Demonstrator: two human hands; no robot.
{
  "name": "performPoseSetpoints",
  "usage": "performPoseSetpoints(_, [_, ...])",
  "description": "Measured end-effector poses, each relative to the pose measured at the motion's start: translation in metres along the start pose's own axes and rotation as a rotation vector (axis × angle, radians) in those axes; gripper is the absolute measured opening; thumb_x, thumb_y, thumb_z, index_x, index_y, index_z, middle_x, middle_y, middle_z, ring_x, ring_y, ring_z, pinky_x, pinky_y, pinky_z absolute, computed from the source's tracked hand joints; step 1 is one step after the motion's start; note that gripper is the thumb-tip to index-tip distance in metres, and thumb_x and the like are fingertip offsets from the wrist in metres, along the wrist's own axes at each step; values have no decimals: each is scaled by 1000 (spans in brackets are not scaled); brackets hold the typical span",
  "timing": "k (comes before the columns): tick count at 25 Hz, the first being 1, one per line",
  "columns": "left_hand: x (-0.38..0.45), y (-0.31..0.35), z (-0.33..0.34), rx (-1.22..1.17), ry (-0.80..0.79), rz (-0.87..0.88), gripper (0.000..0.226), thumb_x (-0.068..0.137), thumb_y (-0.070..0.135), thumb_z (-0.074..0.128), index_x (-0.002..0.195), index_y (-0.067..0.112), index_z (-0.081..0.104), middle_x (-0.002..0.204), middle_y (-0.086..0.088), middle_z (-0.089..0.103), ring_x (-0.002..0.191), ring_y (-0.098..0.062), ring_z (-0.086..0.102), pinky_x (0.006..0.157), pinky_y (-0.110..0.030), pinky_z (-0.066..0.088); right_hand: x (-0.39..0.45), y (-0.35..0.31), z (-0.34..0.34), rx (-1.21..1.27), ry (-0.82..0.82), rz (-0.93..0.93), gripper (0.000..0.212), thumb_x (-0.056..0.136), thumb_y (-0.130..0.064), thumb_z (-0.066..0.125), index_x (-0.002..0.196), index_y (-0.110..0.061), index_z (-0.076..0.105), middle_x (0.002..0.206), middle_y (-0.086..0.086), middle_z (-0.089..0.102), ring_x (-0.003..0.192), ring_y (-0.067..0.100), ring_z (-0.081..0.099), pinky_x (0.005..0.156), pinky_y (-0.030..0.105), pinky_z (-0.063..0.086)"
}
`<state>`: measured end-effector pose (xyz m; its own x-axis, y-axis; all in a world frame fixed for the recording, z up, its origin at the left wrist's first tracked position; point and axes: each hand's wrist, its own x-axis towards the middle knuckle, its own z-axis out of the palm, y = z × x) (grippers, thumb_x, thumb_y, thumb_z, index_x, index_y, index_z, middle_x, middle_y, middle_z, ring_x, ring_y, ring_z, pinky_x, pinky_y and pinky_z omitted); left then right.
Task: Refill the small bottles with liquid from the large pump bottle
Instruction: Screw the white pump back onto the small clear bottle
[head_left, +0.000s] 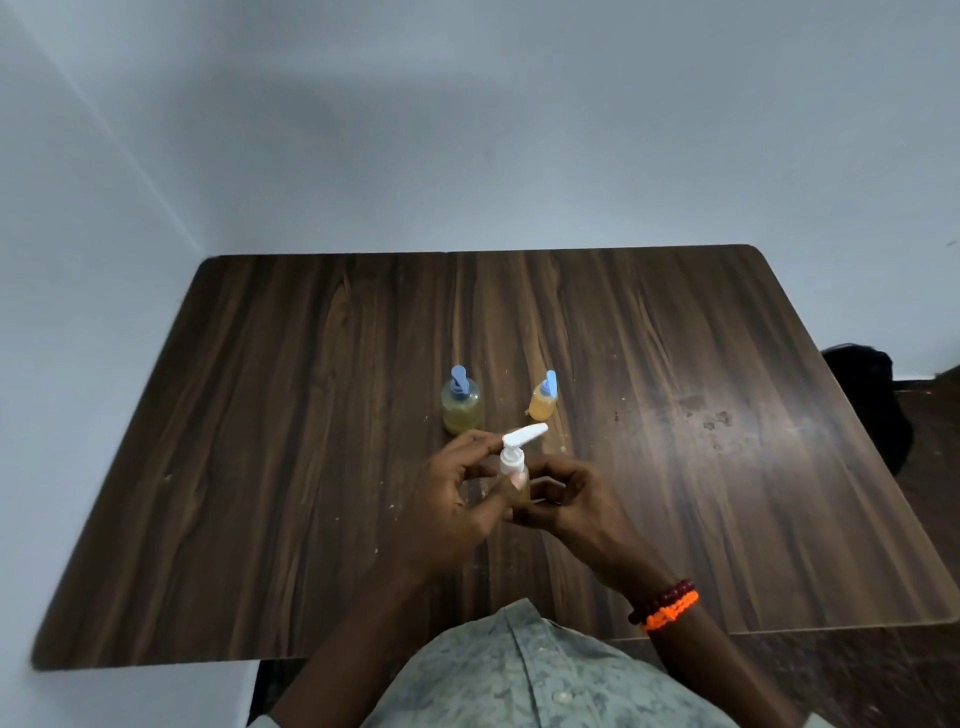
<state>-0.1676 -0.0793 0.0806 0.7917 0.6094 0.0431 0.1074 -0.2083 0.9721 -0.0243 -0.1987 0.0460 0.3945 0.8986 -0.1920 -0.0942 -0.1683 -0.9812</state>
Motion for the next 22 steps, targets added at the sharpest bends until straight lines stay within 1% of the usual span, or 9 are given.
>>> performPoseSetpoints(3, [0, 5, 5, -44, 76, -50, 57, 86, 27, 86, 139, 19, 67, 120, 8, 79, 113, -8, 75, 99, -29, 62, 1, -2, 3, -11, 7, -15, 36, 83, -6, 83, 114, -23, 78, 118, 0, 78, 107, 24, 73, 88, 43, 66])
performPoseSetpoints(7, [5, -1, 5, -115, 185, -93, 53, 83, 12, 88, 132, 15, 69, 114, -2, 79, 107, -17, 78, 95, -43, 66, 0, -3, 4, -6, 16, -2, 30, 82, -8, 84, 103, -28, 80, 114, 1, 78, 105, 21, 74, 88, 40, 65])
performPoseSetpoints(9, [3, -3, 1, -150, 188, -100, 64, 83, 4, 87, 142, 13, 61, 114, -7, 79, 110, -20, 77, 96, -37, 65, -1, -3, 4, 18, 33, 0, 32, 81, -7, 84, 99, -32, 80, 112, 2, 79, 105, 22, 75, 86, 37, 65])
performPoseSetpoints(11, [1, -3, -1, -134, 113, -71, 76, 88, 0, 81, 155, 14, 48, 118, -6, 81, 116, -14, 76, 101, -24, 60, -2, -3, 4, 44, 43, -1, 31, 80, -5, 84, 102, -27, 80, 109, 5, 80, 102, 23, 76, 82, 32, 64])
performPoseSetpoints(13, [0, -1, 1, -102, 40, -35, 83, 88, 4, 83, 159, 17, 43, 121, -3, 80, 119, -12, 74, 104, -22, 58, -2, -2, 3, 46, 38, -7, 28, 83, -2, 81, 104, -22, 79, 108, 5, 79, 100, 22, 76, 80, 29, 64])
performPoseSetpoints(15, [1, 0, 3, -75, 97, -33, 79, 82, 13, 90, 151, 22, 53, 117, -1, 79, 114, -14, 76, 101, -29, 62, -1, 0, 7, 6, 41, -1, 25, 84, -2, 81, 104, -18, 79, 107, 5, 79, 101, 22, 76, 81, 35, 66])
performPoseSetpoints(18, [1, -1, 2, -131, 242, -93, 62, 75, 16, 94, 130, 22, 68, 106, 0, 80, 101, -15, 79, 90, -35, 67, 0, 1, 13, -25, 61, 25, 27, 79, -3, 86, 103, -14, 79, 106, 7, 80, 101, 21, 76, 88, 44, 66])
performPoseSetpoints(20, [1, -3, -2, -146, 211, -90, 57, 76, 13, 94, 126, 22, 70, 104, 1, 82, 100, -13, 80, 90, -32, 67, 0, 2, 14, 0, 59, 30, 29, 79, -2, 87, 101, -18, 79, 105, 9, 80, 101, 23, 76, 88, 43, 66])
performPoseSetpoints(22, [0, -4, -4, -165, 138, -104, 60, 80, 6, 89, 135, 15, 68, 113, 1, 83, 109, -11, 79, 97, -30, 64, -2, 2, 13, 32, 46, 40, 31, 79, -2, 86, 103, -21, 80, 106, 9, 80, 101, 24, 76, 86, 39, 66])
